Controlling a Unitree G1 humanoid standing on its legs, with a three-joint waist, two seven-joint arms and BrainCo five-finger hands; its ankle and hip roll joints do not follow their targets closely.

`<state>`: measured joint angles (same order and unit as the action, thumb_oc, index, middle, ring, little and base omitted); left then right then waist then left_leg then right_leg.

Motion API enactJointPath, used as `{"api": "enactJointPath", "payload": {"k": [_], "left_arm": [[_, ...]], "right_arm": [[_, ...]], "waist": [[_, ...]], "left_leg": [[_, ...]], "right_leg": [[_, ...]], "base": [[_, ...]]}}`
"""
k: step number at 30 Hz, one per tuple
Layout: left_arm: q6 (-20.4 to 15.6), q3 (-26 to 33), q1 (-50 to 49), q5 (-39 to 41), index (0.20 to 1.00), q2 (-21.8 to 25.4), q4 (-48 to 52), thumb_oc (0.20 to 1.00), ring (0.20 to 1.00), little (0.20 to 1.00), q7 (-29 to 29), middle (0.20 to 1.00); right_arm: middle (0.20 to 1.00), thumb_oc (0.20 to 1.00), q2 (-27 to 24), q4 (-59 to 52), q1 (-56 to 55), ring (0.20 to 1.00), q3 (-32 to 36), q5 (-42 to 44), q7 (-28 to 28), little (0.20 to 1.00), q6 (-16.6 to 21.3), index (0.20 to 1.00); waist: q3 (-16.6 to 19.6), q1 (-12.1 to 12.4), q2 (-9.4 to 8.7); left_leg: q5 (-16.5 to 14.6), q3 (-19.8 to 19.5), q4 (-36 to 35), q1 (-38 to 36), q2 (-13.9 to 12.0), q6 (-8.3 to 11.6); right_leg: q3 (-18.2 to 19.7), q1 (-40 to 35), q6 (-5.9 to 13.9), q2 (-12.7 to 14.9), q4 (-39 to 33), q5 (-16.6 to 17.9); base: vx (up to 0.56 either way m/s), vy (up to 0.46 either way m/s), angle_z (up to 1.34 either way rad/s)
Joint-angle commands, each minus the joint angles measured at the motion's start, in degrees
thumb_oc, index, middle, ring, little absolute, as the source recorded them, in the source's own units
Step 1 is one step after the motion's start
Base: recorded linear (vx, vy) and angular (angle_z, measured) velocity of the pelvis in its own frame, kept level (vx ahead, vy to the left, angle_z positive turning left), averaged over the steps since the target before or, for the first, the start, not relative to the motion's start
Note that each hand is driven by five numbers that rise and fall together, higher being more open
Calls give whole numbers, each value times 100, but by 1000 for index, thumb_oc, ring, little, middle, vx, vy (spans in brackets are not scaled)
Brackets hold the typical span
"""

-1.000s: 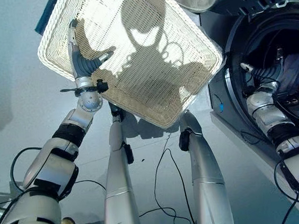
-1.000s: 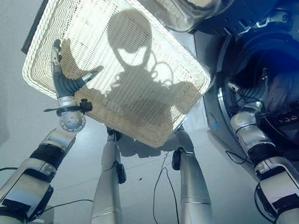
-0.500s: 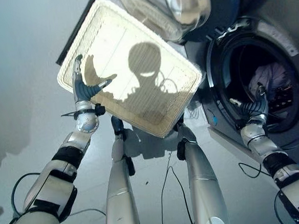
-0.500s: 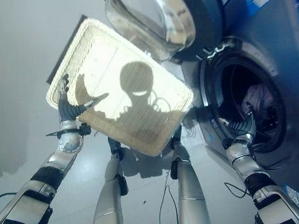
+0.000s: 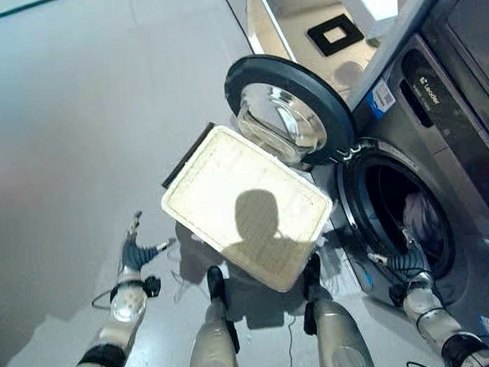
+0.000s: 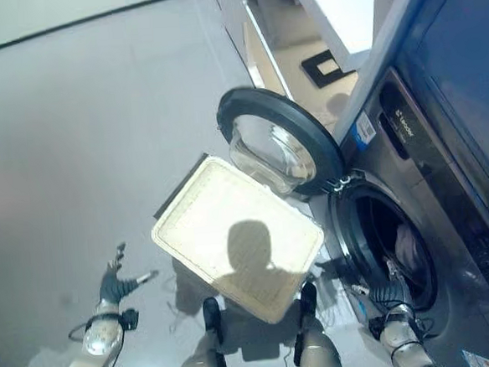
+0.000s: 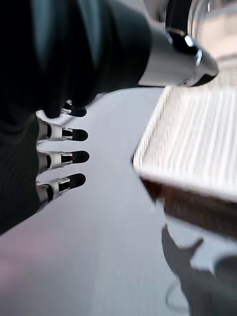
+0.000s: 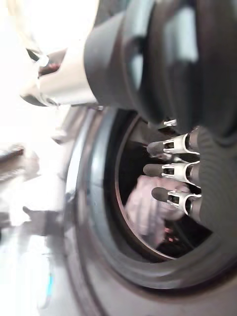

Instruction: Put the clothes into the washing machine.

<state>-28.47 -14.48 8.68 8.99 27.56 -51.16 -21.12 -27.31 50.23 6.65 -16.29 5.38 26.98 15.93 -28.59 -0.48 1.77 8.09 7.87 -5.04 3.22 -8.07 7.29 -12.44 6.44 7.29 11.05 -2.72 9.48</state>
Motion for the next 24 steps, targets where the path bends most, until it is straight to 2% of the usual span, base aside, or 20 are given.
{"api": "enactJointPath", "payload": {"k": [1, 3, 4, 8, 9, 13, 17, 19, 24], "left_arm": [[-121, 115, -209, -69, 1000, -93, -395, 1000, 1000, 1000, 426, 1000], [-4, 147, -420, -27, 1000, -184, -586, 1000, 1000, 1000, 660, 1000], [141, 193, -564, -77, 1000, -231, -742, 1000, 1000, 1000, 896, 1000], [390, 283, -749, -10, 1000, -334, -1025, 1000, 1000, 1000, 1304, 1000], [531, 356, -839, 193, 1000, -429, -1228, 1000, 1000, 1000, 1585, 1000], [782, 519, -934, 326, 1000, -596, -1577, 1000, 1000, 1000, 2095, 1000], [1039, 527, -992, 264, 1000, -756, -1963, 1000, 1000, 1000, 2462, 1000], [1450, 550, -1009, 358, 1000, -876, -2215, 1000, 1000, 1000, 2895, 1000], [1790, 612, -972, 608, 1000, -955, -2367, 1000, 1000, 1000, 3183, 1000]], "right_arm": [[1000, 1000, 43, 193, -223, 1000, 103, -42, -776, 1000, 261, 1000], [1000, 1000, 148, 376, -382, 1000, 56, -65, -1332, 1000, 264, 1000], [1000, 1000, 260, 563, -517, 1000, -31, -31, -1840, 1000, 221, 1000], [1000, 1000, 448, 948, -657, 1000, -132, 126, -2474, 1000, 35, 1000], [1000, 1000, 570, 1204, -689, 1000, -123, 225, -2768, 1000, -56, 1000], [1000, 1000, 790, 1703, -715, 1000, -40, 228, -3054, 1000, -242, 1000], [1000, 1000, 984, 2225, -711, 1000, 177, 471, -3198, 1000, -673, 1000], [1000, 1000, 1055, 2643, -662, 1000, 403, 582, -3186, 1000, -1059, 1000], [1000, 1000, 1079, 3037, -586, 1000, 637, 634, -3373, 1000, -1554, 1000]], "waist": [[833, 46, -217], [1116, 74, -216], [1385, 127, -220], [1752, 206, -239], [1884, 237, -256], [2073, 268, -273], [2208, 270, -277], [2303, 262, -255], [2406, 230, -207]], "left_leg": [[-266, 157, 368, 84, -110, 146], [-246, 192, 270, -98, -137, 160], [-248, 221, 186, -259, -146, 162], [-313, 251, 125, -470, -128, 139], [-367, 257, 115, -565, -107, 116], [-465, 281, 100, -721, -58, 70], [-542, 305, 88, -839, -5, 14], [-596, 346, 70, -930, 13, -19], [-687, 375, 94, -1036, 57, -64]], "right_leg": [[-234, -188, 417, 225, 246, -259], [-294, -394, 419, 201, 153, -275], [-370, -571, 419, 194, 94, -307], [-477, -815, 406, 178, 5, -355], [-501, -919, 396, 160, -29, -386], [-518, -1070, 375, 129, -77, -430], [-499, -1159, 357, 85, -115, -447], [-453, -1212, 339, 45, -151, -458], [-377, -1269, 314, 27, -123, -512]], "base": [[172, -29, 19], [184, -19, 8], [179, -18, -4], [137, -8, 15], [103, -6, -1], [55, 2, 0], [46, 5, -2], [92, 7, -1], [68, 10, -1]]}}
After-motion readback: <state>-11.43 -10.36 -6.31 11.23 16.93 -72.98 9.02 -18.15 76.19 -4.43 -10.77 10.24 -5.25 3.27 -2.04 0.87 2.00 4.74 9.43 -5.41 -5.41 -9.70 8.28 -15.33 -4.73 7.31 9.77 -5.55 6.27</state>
